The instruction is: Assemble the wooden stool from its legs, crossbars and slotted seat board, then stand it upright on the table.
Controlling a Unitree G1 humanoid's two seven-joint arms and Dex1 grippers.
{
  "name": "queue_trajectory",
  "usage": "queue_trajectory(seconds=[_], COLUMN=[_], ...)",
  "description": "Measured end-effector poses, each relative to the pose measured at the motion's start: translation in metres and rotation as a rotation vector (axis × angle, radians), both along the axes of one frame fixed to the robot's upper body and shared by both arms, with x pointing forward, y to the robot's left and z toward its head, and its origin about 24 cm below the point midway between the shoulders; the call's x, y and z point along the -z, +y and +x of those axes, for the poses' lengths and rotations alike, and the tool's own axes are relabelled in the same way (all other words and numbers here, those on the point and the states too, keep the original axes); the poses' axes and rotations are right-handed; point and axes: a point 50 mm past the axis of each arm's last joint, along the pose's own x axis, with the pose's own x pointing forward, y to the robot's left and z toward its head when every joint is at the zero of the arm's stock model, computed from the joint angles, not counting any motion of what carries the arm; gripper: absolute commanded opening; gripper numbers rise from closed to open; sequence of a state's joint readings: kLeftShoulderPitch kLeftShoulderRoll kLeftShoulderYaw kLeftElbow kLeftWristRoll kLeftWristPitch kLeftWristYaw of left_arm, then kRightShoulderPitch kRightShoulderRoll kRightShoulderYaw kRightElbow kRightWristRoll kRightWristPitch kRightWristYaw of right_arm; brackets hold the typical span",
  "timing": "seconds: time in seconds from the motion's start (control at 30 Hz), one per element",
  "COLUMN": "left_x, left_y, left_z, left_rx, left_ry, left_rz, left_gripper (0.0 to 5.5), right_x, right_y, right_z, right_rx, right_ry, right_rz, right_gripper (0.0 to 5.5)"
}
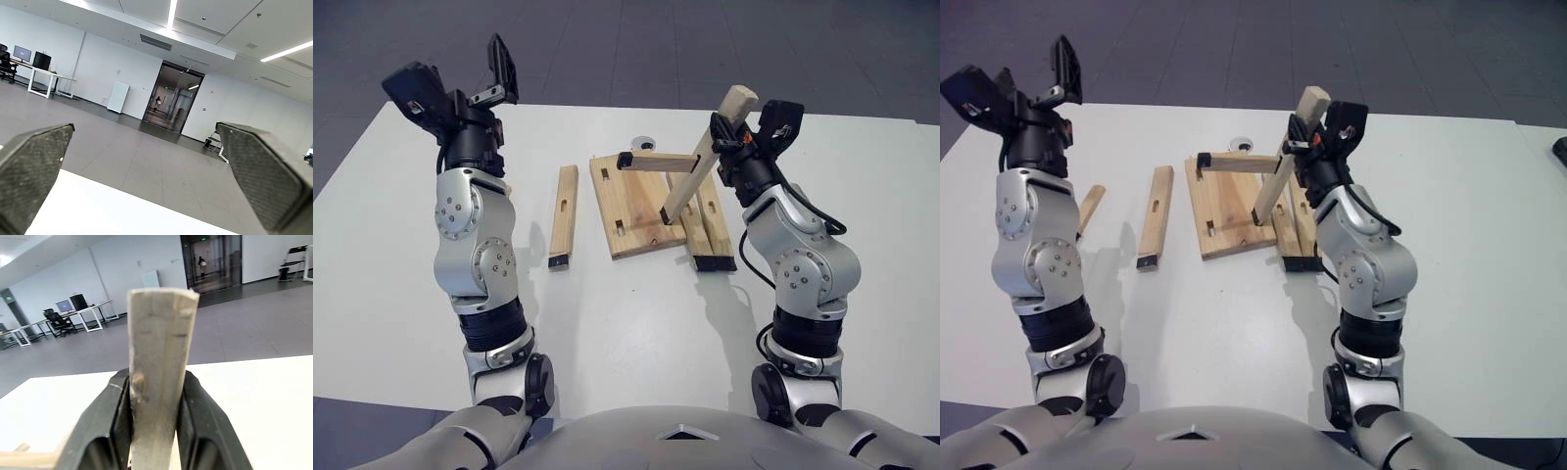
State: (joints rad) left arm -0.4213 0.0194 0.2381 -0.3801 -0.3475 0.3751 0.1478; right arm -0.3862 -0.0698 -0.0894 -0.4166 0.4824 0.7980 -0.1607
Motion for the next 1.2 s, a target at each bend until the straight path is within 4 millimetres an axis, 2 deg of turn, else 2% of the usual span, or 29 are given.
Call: queue_trajectory(seconds=[0.1,0.37,0.7,1.2], left_x=[0.001,0.001,0.002,0.007], left_y=[-0.006,-0.004,-0.003,-0.006], left_z=[0.001,0.001,0.003,0.003], left_rx=[0.014,0.0,-0.006,-0.007], left_ry=[0.021,0.027,0.036,0.057], left_rz=[-0.005,-0.007,0.002,0.031], left_gripper=[5.4,5.4,5.4,5.4], right_x=[0.0,0.004,0.026,0.027], right_y=[0.005,0.014,0.004,-0.005], right_z=[-0.001,-0.004,-0.015,-0.014], right_rx=[0.001,-0.01,-0.088,-0.177], right_ry=[-0.001,-0.055,-0.154,-0.172], right_rz=[-0.027,-0.092,-0.148,-0.191], right_gripper=[1.01,1.01,1.02,1.07])
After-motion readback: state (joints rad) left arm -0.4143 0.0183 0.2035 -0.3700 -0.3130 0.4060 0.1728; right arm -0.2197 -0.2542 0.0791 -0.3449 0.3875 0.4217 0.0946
